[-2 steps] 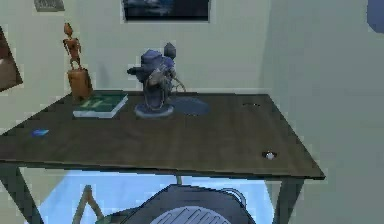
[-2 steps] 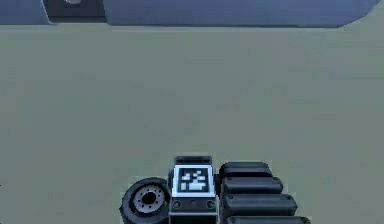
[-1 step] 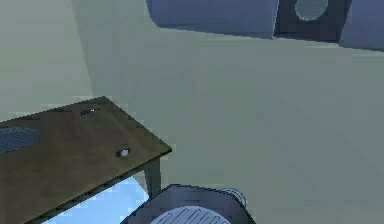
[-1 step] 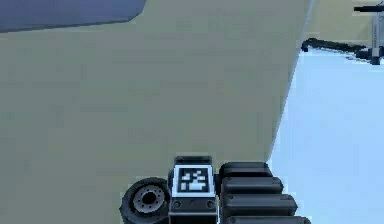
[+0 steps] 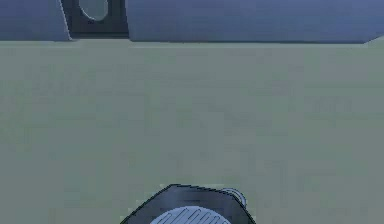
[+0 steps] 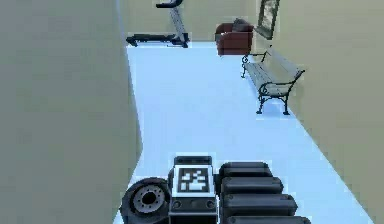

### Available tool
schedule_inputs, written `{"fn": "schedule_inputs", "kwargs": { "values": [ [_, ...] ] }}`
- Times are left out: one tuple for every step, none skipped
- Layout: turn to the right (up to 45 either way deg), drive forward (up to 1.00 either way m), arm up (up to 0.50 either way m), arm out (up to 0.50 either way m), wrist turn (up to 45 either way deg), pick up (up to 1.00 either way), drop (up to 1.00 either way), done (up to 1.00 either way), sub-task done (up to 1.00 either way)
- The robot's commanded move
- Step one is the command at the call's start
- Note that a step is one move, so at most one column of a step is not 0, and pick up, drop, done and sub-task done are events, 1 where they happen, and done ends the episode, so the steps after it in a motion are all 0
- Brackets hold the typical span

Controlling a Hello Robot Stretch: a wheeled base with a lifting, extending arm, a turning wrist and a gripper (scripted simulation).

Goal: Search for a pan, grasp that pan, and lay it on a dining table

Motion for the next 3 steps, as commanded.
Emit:
{"fn": "schedule_inputs", "kwargs": {
  "values": [
    [-45.0, 0.0, 0.0, 0.0, 0.0, 0.0, 0.0, 0.0, 0.0],
    [-45.0, 0.0, 0.0, 0.0, 0.0, 0.0, 0.0, 0.0, 0.0],
    [-9.0, 0.0, 0.0, 0.0, 0.0, 0.0, 0.0, 0.0, 0.0]
  ]
}}
